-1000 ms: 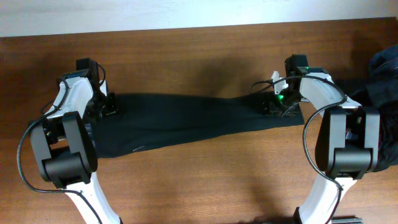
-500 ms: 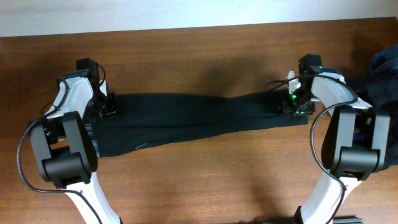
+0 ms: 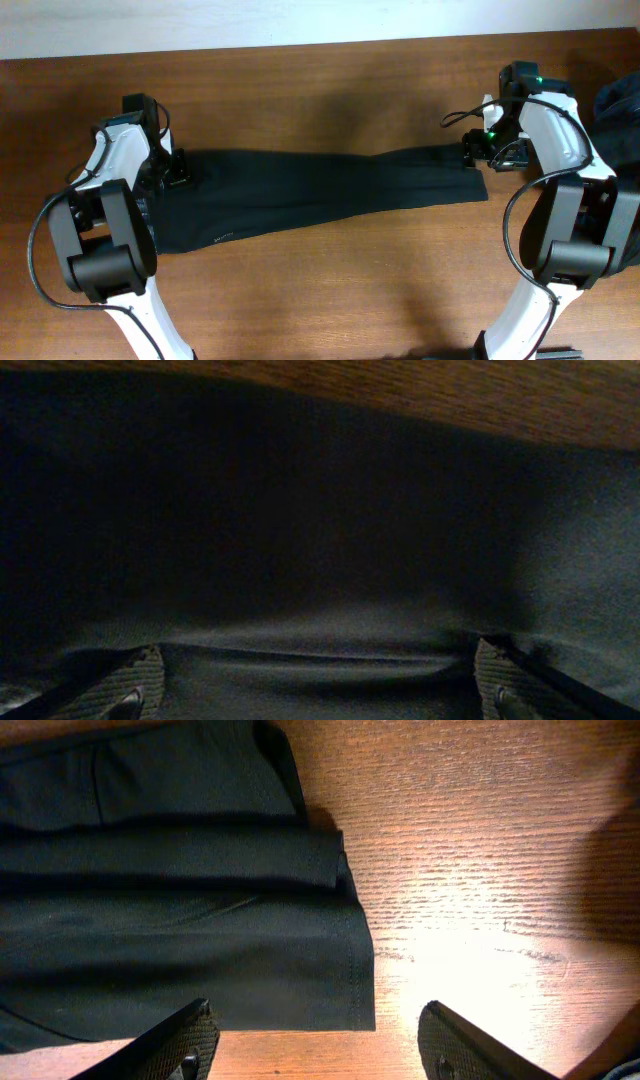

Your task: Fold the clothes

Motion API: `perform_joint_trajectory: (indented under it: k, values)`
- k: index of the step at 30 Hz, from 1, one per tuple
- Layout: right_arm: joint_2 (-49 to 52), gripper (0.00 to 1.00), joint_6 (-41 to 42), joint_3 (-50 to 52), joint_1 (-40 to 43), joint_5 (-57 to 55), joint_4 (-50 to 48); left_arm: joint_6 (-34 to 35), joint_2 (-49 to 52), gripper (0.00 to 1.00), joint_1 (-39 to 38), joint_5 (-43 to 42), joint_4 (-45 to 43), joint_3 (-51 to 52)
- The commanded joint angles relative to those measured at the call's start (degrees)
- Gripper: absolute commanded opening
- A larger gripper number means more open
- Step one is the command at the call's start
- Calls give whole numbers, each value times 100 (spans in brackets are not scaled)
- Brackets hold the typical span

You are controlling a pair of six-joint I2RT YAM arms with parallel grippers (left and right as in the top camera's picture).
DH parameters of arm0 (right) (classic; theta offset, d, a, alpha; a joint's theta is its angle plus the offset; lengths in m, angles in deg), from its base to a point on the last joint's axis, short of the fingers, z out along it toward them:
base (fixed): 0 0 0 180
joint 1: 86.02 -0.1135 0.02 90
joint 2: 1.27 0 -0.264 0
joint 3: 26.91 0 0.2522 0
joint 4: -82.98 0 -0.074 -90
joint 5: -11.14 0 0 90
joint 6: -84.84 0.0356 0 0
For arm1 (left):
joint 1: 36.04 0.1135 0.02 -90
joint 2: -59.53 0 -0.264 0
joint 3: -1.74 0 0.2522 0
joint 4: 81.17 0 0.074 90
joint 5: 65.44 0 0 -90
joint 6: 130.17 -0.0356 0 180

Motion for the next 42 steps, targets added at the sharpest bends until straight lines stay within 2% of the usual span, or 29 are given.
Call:
perform_joint_trajectory:
  k: [1,12,23,33,38,42]
  values:
    - [48,71,63,52,11,-81,-44,-9,160,99,79,192,-11,173]
    - [63,74,181,221,9,310,-376,-9,160,100,79,192,-11,173]
    - [236,84,138,267,-2,313,-503,-9,160,99,79,192,-11,173]
    - [356,87,-188,909,-7,341,-1222,-9,160,99,79,192,-11,173]
    - [363,94,-190,1276,-9,883,-1733,-11,160,99,79,192,-9,173]
    - [363,94,-221,1377,-13,1556,-1856,-9,160,99,74,190,-11,173]
